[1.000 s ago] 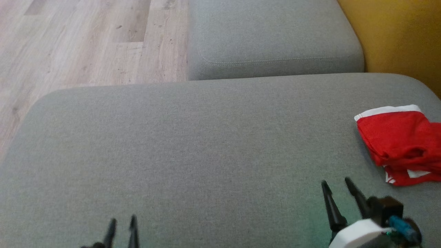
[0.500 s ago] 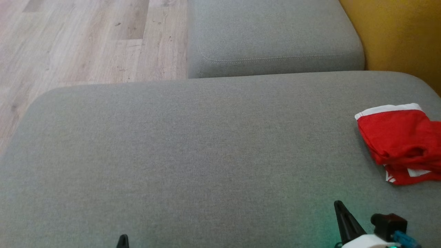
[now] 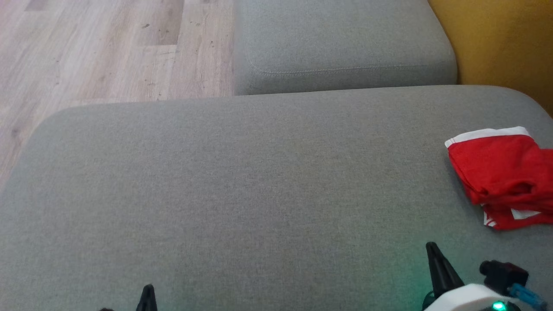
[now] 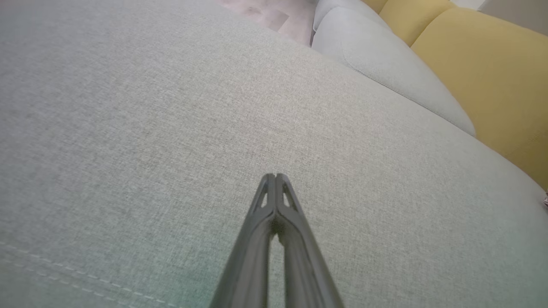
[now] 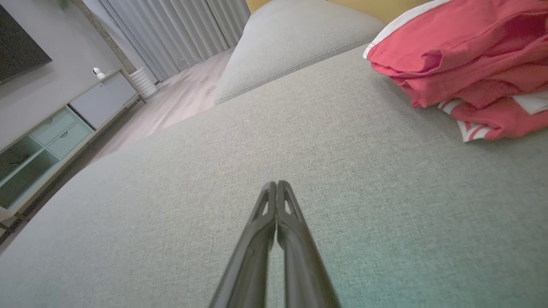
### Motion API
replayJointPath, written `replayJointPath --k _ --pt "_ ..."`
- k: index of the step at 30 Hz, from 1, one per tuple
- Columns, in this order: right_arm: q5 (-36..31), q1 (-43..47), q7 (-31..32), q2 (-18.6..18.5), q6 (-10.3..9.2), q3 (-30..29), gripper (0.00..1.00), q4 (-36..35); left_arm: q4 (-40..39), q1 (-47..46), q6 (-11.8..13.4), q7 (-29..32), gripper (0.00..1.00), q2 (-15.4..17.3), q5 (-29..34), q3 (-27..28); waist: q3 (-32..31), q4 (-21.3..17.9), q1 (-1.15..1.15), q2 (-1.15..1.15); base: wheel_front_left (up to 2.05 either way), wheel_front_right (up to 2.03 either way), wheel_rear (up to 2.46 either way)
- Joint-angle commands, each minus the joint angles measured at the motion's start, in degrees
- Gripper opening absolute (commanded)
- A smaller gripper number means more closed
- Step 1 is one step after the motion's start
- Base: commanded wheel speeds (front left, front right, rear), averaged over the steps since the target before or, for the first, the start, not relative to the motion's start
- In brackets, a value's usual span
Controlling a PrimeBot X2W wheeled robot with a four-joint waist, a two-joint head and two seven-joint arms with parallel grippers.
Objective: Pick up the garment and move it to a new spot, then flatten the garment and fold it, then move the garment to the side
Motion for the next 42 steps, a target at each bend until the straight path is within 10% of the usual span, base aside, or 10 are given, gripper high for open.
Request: replayJointPath --k 1,42 --pt "1.7 -3.4 0.2 -0.6 0.09 -0.3 0.0 -1.8 -1.3 -3.1 -0.6 0.1 0.0 0.0 -1.0 1.8 0.1 0.0 0.0 0.0 0.0 0.0 0.0" --pt "29.6 -8.2 2.5 -1.0 0.22 -3.1 0.0 -1.4 -1.3 -8.1 -8.1 6.4 0.0 -4.7 -18.3 13.3 2.0 -0.5 0.0 0.0 0.0 0.0 0.0"
